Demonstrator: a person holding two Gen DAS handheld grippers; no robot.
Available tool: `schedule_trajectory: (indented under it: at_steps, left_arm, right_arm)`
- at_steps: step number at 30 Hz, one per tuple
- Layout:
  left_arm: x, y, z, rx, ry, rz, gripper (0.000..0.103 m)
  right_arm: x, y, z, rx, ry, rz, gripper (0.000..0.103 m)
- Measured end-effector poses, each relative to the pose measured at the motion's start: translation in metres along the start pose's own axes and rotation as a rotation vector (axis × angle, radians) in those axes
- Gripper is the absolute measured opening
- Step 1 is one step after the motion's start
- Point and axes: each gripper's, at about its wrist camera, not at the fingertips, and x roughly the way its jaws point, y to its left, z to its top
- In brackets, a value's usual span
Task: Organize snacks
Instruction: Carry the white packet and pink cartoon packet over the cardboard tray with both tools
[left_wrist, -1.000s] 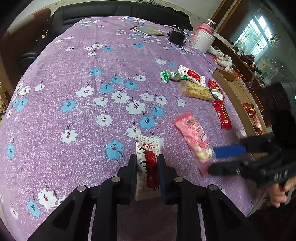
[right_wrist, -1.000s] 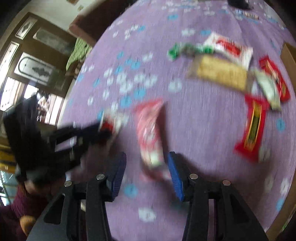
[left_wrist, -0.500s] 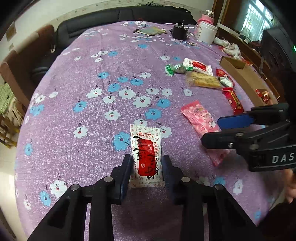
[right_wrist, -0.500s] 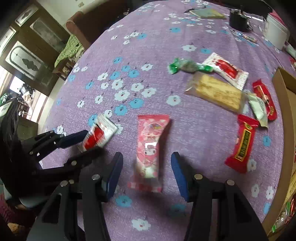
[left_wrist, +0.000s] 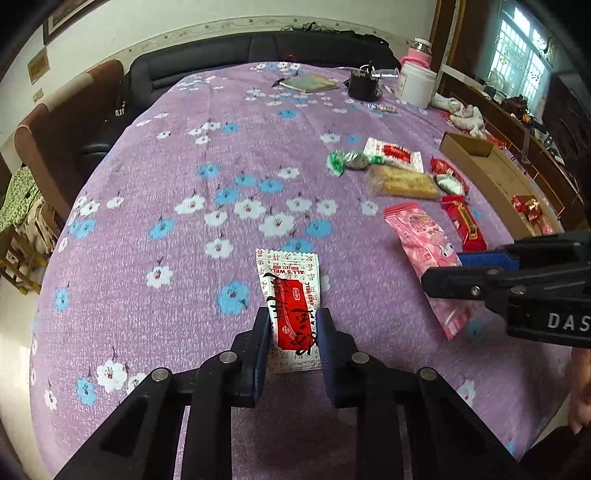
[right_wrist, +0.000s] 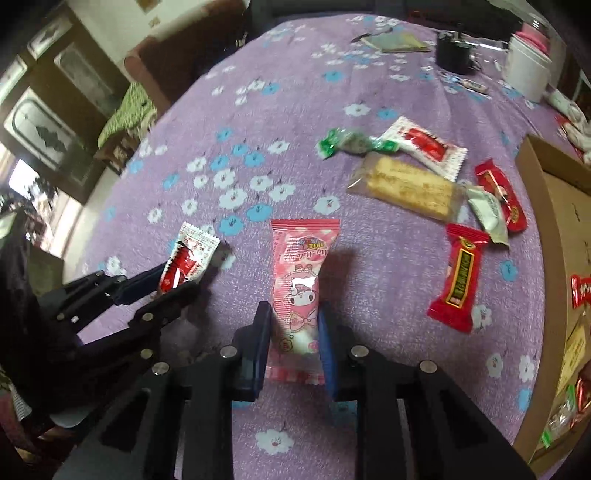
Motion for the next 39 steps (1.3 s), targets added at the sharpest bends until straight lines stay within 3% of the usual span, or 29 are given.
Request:
schedule_trajectory:
  at_steps: [11, 26, 39]
  left_arm:
    - [-0.003, 0.013, 0.007, -0.12, 0.0, -0.064, 0.025]
    - [-0.02, -0.042, 0.018, -0.018, -0.037, 0.011, 0.025]
    - [-0.027, -0.115, 0.04, 0.089, -0.078, 0.016, 0.025]
  right_arm:
    - [-0.02, -0.014, -0.012, 0.055, -0.039, 0.032, 0.023]
    - [-0.044, -0.041, -0.025, 0.078, -0.063, 0.056, 0.023]
    - [-0.084, -0.098, -0.044, 0.146, -0.111, 0.046, 0.023]
